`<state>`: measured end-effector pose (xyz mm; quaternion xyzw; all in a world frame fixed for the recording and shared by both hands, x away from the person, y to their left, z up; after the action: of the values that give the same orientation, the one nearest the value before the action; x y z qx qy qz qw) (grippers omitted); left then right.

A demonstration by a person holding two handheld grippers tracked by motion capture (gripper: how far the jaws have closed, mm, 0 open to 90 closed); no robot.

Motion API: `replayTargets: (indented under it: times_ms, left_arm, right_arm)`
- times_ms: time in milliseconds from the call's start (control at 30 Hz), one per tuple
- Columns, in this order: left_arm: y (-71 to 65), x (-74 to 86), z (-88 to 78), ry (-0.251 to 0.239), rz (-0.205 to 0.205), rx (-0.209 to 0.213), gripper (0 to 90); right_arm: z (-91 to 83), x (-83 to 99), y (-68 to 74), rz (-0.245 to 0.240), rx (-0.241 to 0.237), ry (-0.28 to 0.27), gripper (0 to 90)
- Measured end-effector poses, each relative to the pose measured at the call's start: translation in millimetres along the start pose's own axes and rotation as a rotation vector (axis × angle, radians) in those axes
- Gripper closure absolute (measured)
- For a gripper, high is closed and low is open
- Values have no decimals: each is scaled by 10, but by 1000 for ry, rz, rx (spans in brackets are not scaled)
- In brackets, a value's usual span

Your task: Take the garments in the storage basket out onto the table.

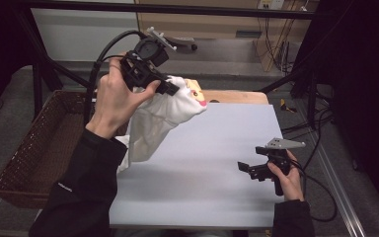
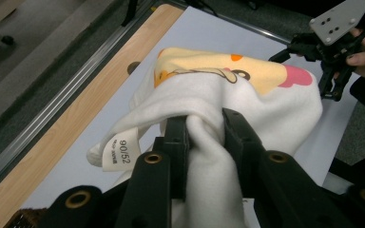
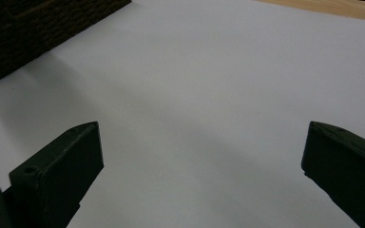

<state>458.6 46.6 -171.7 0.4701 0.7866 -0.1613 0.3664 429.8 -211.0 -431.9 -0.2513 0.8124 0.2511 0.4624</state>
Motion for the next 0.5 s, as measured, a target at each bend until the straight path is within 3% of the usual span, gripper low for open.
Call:
replayTargets:
  times_ms: [233, 500]
  left_arm:
    - [-75, -30, 237, 9, 20, 28, 727]
    - [-70, 152, 546, 22, 8, 46, 723]
  right_arm:
    - [-12, -9, 3, 5, -4, -7, 7]
    - [-12, -4, -3, 6, -2, -5, 7]
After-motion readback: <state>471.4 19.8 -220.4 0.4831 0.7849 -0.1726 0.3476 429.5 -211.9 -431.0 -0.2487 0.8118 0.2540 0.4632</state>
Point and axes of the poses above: each handheld gripper's, and its own axes: z roughly forward along the jaws, x roughly out of its underside, y roughly to its left, the point moved 9 cm from there along z, roughly forward along the jaws, and after that the axes turned 6 degrees about -y, right-handed, at the moved point
